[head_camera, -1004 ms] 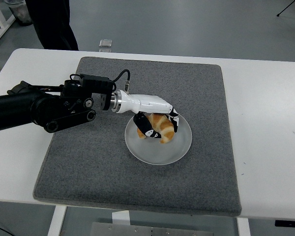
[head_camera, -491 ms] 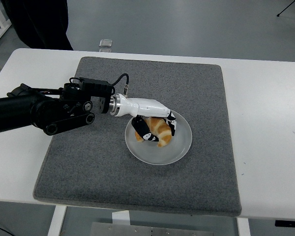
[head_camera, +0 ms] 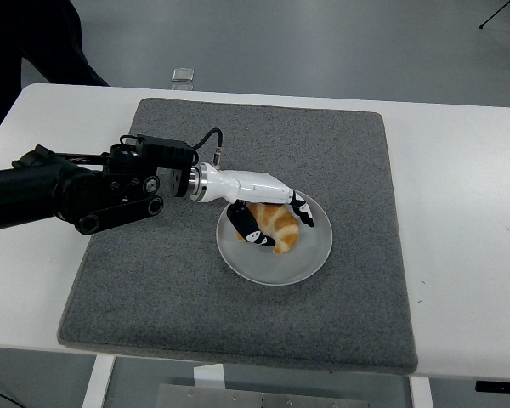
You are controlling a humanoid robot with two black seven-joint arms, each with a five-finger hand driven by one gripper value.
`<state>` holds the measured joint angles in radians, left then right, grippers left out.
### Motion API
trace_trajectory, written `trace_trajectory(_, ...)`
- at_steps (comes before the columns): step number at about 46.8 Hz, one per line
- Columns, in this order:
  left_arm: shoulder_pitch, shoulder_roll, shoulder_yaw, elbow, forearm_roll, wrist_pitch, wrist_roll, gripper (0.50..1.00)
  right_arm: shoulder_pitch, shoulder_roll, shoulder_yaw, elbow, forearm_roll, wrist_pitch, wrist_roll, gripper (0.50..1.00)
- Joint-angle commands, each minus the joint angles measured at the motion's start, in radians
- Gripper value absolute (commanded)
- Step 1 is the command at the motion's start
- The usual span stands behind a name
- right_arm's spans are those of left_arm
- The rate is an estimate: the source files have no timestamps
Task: Place the bread on the plate
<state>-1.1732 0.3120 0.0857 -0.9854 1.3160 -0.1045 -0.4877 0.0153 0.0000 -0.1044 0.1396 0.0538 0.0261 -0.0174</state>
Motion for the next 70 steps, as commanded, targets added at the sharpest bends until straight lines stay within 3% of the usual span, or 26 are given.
trace_trajectory(1, 0.0, -0.001, -0.001, -0.001, -0.008, 0.0, 0.0, 0.986, 0.0, 0.0, 0.0, 0.0, 0.0, 0.0, 0.001, 0.954)
trace_trajectory(15, -0.014, -0.001, -0.021, -0.007, -0.041, 0.002, 0.0, 0.992, 0.0, 0.0, 0.0, 0.0, 0.0, 0.0, 0.001, 0.952)
trace_trajectory(33, -0.019, 0.01, -0.225, -0.01, -0.245, -0.001, 0.001, 0.992, 0.0, 0.0, 0.0, 0.0, 0.0, 0.0, -0.001, 0.952)
trace_trajectory(41, -0.011, 0.013, -0.273, 0.013, -0.501, 0.0, 0.001, 0.992, 0.0, 0.0, 0.0, 0.0, 0.0, 0.0, 0.001, 0.952)
trace_trajectory(61, -0.008, 0.027, -0.284, 0.24, -1.195, -0.001, 0.009, 0.994, 0.0, 0.0, 0.0, 0.0, 0.0, 0.0, -0.001, 0.952)
trace_trajectory(70, 0.02, 0.05, -0.288, 0.329, -1.359, -0.011, 0.009, 0.996, 0.0, 0.0, 0.0, 0.0, 0.0, 0.0, -0.001, 0.952)
